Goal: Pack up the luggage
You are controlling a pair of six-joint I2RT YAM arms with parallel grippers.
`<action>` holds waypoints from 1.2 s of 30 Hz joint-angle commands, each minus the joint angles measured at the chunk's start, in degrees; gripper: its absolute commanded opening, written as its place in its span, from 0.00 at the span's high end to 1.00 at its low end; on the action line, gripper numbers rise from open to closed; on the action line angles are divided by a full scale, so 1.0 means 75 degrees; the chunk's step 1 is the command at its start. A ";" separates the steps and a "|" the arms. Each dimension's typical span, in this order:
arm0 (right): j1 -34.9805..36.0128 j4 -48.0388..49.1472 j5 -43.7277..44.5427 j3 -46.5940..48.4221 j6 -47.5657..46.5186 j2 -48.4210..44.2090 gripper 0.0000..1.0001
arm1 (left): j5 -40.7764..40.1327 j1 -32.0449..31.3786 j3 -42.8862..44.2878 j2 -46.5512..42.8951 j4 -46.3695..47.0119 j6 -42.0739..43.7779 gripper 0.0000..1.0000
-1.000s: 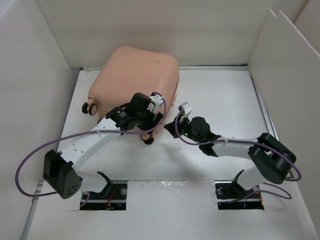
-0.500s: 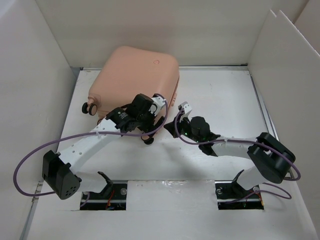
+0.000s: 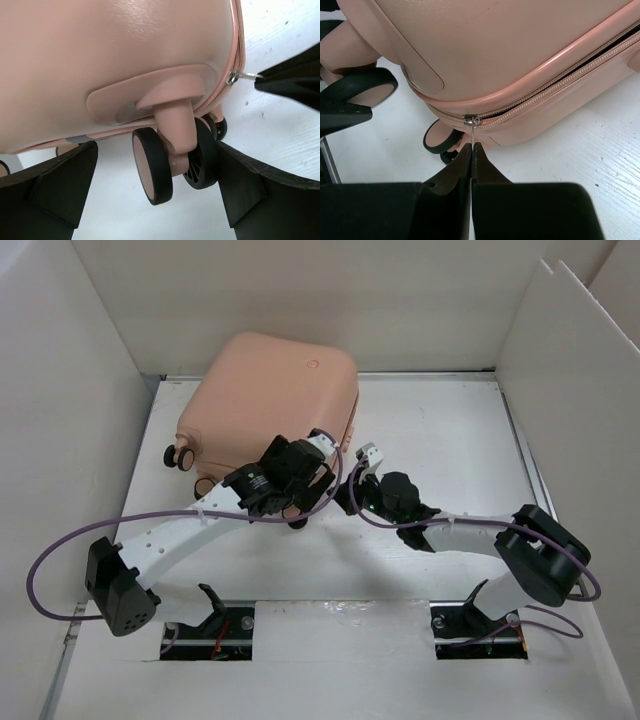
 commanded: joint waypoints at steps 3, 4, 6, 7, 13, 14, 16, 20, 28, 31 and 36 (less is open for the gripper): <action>-0.0051 -0.0260 0.0042 0.0426 0.0051 0.0169 1.00 | -0.1024 -0.0062 0.0311 0.0021 -0.0038 -0.1553 0.12; -0.0051 -0.0260 0.0042 0.0427 0.0051 0.0170 1.00 | -0.1152 -0.0179 0.0310 0.0103 -0.0038 -0.1635 0.18; -0.0051 -0.0260 0.0042 0.0427 0.0051 0.0240 1.00 | -0.1375 -0.0320 0.0310 0.0208 0.0044 -0.1636 0.22; -0.0051 -0.0330 0.0042 0.0427 0.0120 0.0241 1.00 | -0.1608 -0.0472 0.0310 0.0348 0.0137 -0.1636 0.25; -0.0051 -0.0330 0.0112 0.0497 0.0191 0.0241 1.00 | -0.1610 -0.0649 0.0474 0.0865 0.0103 -0.1705 0.68; -0.0051 -0.0330 0.0112 0.0497 0.0191 0.0241 1.00 | -0.1610 -0.0649 0.0474 0.0981 -0.0037 -0.1799 0.72; -0.0051 -0.0330 0.0193 0.0497 0.0191 0.0241 1.00 | -0.1680 -0.0649 0.0404 0.1075 -0.0109 -0.1893 0.76; -0.0051 -0.0470 0.0194 0.0497 0.0191 0.0170 1.00 | -0.1821 -0.0498 0.0216 0.1158 -0.0202 -0.1976 1.00; -0.0051 -0.0704 0.0428 0.0497 0.0191 0.0100 1.00 | -0.2241 -0.0497 -0.0286 0.0366 0.0146 -0.1941 1.00; -0.0132 -0.1278 0.0908 0.0661 0.0016 -0.0063 1.00 | -0.2081 -0.0497 -0.0943 -0.0525 0.0756 -0.1264 1.00; -0.0484 -0.2625 0.2194 0.1211 -0.0276 -0.0252 1.00 | -0.0194 -0.0263 -0.1354 -0.1232 0.0654 -0.0055 1.00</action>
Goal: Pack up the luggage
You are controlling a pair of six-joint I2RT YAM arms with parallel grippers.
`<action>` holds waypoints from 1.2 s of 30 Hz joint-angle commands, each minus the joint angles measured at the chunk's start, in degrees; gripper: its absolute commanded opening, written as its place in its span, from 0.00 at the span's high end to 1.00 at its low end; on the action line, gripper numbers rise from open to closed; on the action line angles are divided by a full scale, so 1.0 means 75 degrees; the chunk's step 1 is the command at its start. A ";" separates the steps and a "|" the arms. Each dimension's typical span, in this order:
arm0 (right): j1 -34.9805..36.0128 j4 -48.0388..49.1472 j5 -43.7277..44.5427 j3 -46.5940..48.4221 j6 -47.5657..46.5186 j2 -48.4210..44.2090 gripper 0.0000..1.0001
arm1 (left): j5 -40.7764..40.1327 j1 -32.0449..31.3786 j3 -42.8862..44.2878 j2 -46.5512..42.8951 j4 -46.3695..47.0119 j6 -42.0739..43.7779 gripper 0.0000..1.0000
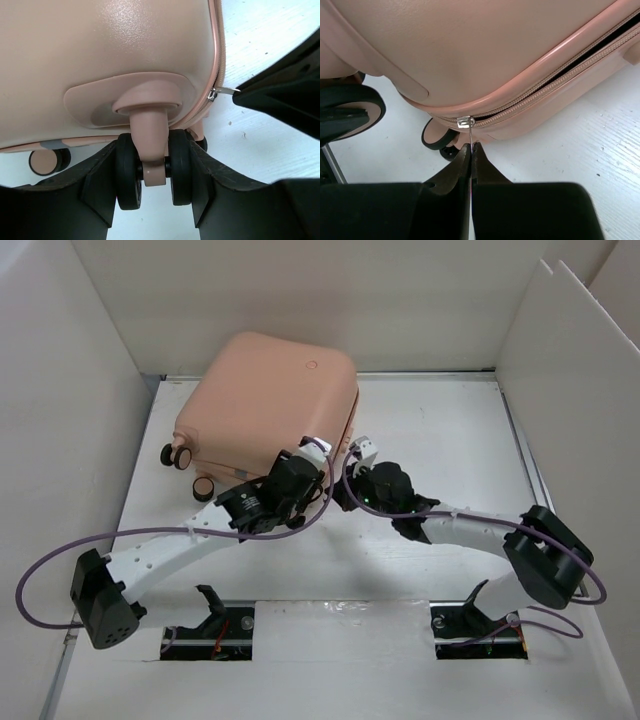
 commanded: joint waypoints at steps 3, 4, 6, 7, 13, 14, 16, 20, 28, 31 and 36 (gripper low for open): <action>-0.0841 -0.1857 0.2505 0.0770 -0.0651 -0.0334 1.00 | 0.0969 0.0300 -0.0324 -0.0754 -0.0860 0.1162 1.00; -0.1063 -0.2056 0.2589 0.0841 -0.0721 -0.0334 1.00 | 0.1039 0.0300 -0.0428 -0.0756 -0.0860 0.1232 1.00; -0.1286 -0.2326 0.2834 0.1075 -0.0792 -0.0334 1.00 | 0.1133 0.0300 -0.0429 -0.0930 -0.1011 0.1302 1.00; -0.1404 -0.2409 0.3056 0.1076 -0.0792 -0.0334 1.00 | 0.1215 0.0300 -0.0429 -0.0931 -0.1012 0.1303 1.00; -0.2423 -0.2480 0.3129 0.1789 -0.1119 0.0111 1.00 | 0.1637 0.0300 -0.0429 -0.1469 -0.1153 0.1619 1.00; -0.2517 -0.2480 0.3047 0.1906 -0.1120 0.0181 1.00 | 0.1638 0.0300 -0.0429 -0.1470 -0.1234 0.1619 1.00; -0.2786 -0.2480 0.3047 0.2361 -0.1470 0.0507 1.00 | 0.1638 0.0300 -0.0429 -0.1470 -0.1316 0.1690 1.00; -0.3431 -0.2480 0.2298 0.3592 -0.1975 0.1585 1.00 | 0.2186 0.0300 -0.0499 -0.1739 -0.1387 0.1981 1.00; -0.4650 -0.2480 0.1467 0.6241 -0.2140 0.3906 1.00 | 0.3125 0.0300 -0.0722 -0.2571 -0.2043 0.2591 1.00; -0.4920 -0.2375 0.0510 0.7319 -0.2419 0.4703 1.00 | 0.3360 0.0300 -0.0863 -0.2818 -0.2266 0.2848 1.00; -0.4991 -0.1286 -0.3836 0.9029 -0.2984 0.6179 1.00 | 0.3536 0.0300 -0.1120 -0.3145 -0.2360 0.3061 1.00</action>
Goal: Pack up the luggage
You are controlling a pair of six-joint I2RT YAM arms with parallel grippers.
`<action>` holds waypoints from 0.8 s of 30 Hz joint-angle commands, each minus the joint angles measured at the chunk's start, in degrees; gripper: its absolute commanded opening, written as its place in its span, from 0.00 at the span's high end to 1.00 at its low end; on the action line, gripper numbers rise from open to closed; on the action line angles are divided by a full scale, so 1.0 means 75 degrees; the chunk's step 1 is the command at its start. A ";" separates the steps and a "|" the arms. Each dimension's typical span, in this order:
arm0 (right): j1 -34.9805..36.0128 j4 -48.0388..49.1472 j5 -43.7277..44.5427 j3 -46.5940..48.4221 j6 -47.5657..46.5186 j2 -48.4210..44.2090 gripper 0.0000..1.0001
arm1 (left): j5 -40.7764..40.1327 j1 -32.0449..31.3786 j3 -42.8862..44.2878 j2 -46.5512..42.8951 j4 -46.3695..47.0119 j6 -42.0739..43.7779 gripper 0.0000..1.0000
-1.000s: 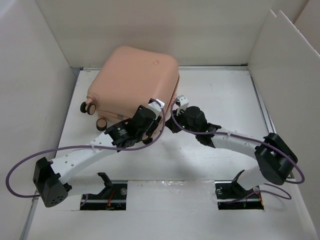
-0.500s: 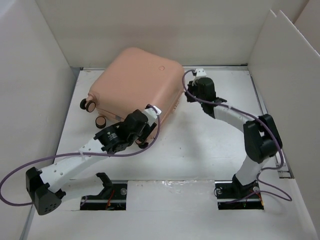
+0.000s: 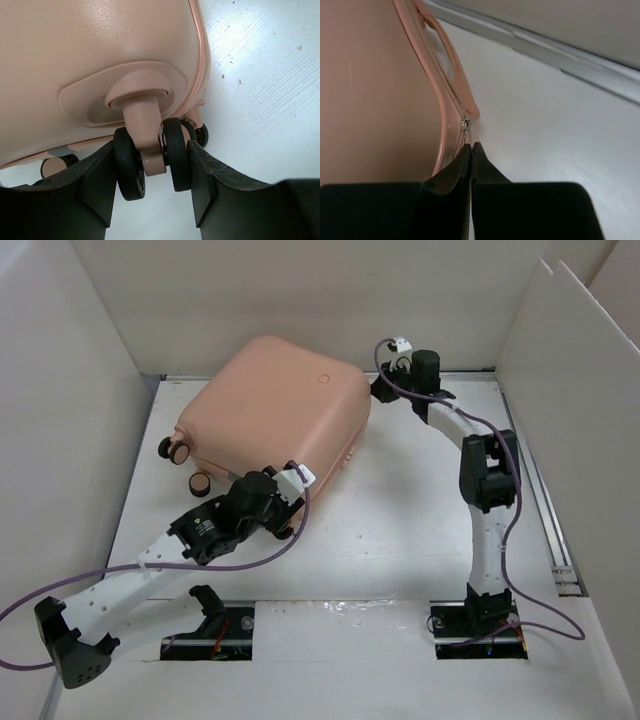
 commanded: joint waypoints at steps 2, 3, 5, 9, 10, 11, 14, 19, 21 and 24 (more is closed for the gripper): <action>-0.0427 0.1936 -0.2641 0.2312 -0.0080 0.1719 1.00 | 0.1301 -0.0186 -0.0030 -0.0756 -0.1555 0.0819 1.00; -0.0252 0.2005 -0.2888 0.2501 0.0038 0.1884 1.00 | 0.1301 -0.0186 -0.0100 -0.0756 -0.1554 0.0820 1.00; -0.0075 0.2134 -0.3124 0.2399 0.0202 0.1991 1.00 | 0.1208 -0.0186 -0.0170 -0.0826 -0.1275 0.1053 1.00; 0.0172 0.3000 -0.3394 0.1099 0.0530 0.1675 1.00 | 0.0776 -0.0186 0.0074 -0.0909 -0.0911 0.0892 0.59; 0.0265 0.3246 -0.3476 0.0888 0.0531 0.1674 1.00 | 0.0600 -0.0186 0.0493 -0.1025 -0.0794 0.0705 0.46; 0.0347 0.3399 -0.3477 0.0514 0.0647 0.1570 1.00 | 0.0320 -0.0186 0.0764 -0.1026 -0.0619 0.0436 0.30; 0.0511 0.3552 -0.3477 0.0288 0.0730 0.1394 1.00 | -0.0503 -0.0070 0.2107 -0.1050 -0.0172 -0.0188 0.01; 0.0746 0.4010 -0.3477 -0.0110 0.1176 0.1252 1.00 | -0.1382 0.0751 0.3087 0.0730 -0.1695 -0.0926 0.04; 0.0816 0.4266 -0.3406 -0.0320 0.1269 0.1148 1.00 | -0.0660 0.2443 0.3435 0.1070 -0.1765 -0.0926 0.05; 0.0816 0.4408 -0.3336 -0.0719 0.1351 0.0902 1.00 | 0.1543 0.5888 0.4325 0.2182 -0.2080 -0.0738 0.12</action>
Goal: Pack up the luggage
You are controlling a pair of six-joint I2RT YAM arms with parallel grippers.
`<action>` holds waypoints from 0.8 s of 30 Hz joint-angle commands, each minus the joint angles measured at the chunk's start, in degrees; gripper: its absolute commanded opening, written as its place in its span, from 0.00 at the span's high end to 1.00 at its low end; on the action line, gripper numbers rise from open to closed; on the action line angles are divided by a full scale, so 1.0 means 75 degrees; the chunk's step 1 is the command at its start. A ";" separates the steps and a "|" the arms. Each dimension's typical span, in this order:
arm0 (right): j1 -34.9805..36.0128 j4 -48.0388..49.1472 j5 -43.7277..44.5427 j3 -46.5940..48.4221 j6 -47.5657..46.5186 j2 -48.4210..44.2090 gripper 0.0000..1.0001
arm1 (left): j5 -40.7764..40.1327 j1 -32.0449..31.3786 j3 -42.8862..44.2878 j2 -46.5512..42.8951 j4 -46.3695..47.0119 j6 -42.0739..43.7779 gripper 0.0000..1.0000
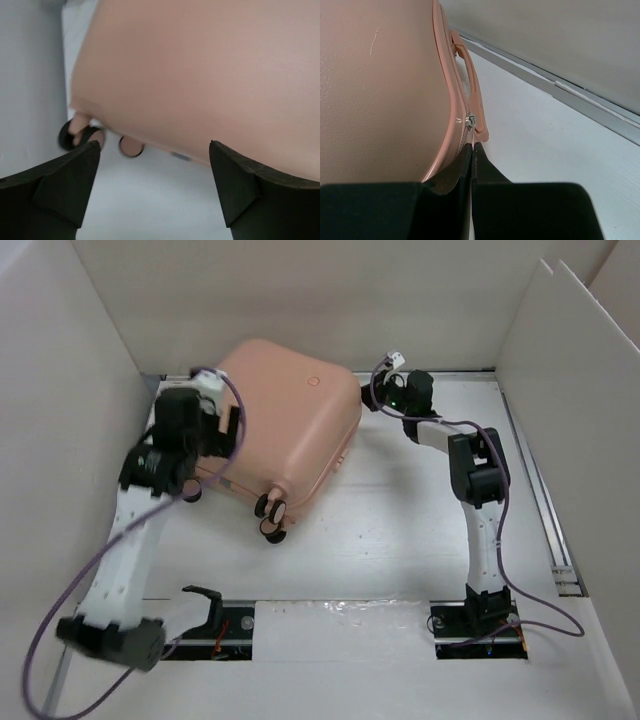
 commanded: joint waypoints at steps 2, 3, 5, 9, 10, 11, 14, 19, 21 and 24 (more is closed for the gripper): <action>0.0852 0.0460 -0.0944 -0.0646 0.0585 -0.0594 1.00 | 0.1423 0.2916 0.1531 0.1779 -0.1146 -0.0405 0.20; 0.0852 0.0542 -0.0943 -0.0741 0.0585 -0.0699 1.00 | 0.1330 0.3325 0.1684 0.1877 -0.1392 -0.0477 0.22; 0.0922 0.0847 -0.0943 -0.0987 0.0748 -0.0770 1.00 | 0.1166 0.3551 0.1348 0.1774 -0.1279 -0.0653 0.23; 0.0992 0.1210 -0.0943 -0.1362 0.0901 -0.1050 1.00 | 0.0686 0.3552 0.0082 0.1292 -0.0973 -0.1004 0.31; 0.1097 0.1292 -0.0943 -0.1503 0.0902 -0.1145 1.00 | 0.0592 0.3552 -0.0140 0.1292 -0.0973 -0.1086 0.33; 0.1202 0.1513 -0.0943 -0.1655 0.0902 -0.1250 1.00 | 0.0591 0.3552 -0.0572 0.1292 -0.0973 -0.1087 0.34; 0.1425 0.1994 -0.0768 -0.2626 0.1053 -0.1800 1.00 | 0.0311 0.3552 -0.1242 0.1490 -0.0074 -0.0785 0.34; 0.2315 0.3471 -0.0218 -0.5141 0.1428 -0.3087 1.00 | 0.0414 0.3552 -0.1912 0.2216 0.2059 0.0668 0.31; 0.2724 0.3671 0.0202 -0.5825 0.1639 -0.3429 1.00 | 0.1080 0.3389 -0.1912 0.2650 0.2881 0.1393 0.30; 0.3790 0.4596 0.1021 -0.7173 0.2190 -0.3992 1.00 | 0.1666 0.2817 -0.1773 0.3294 0.3280 0.2660 0.29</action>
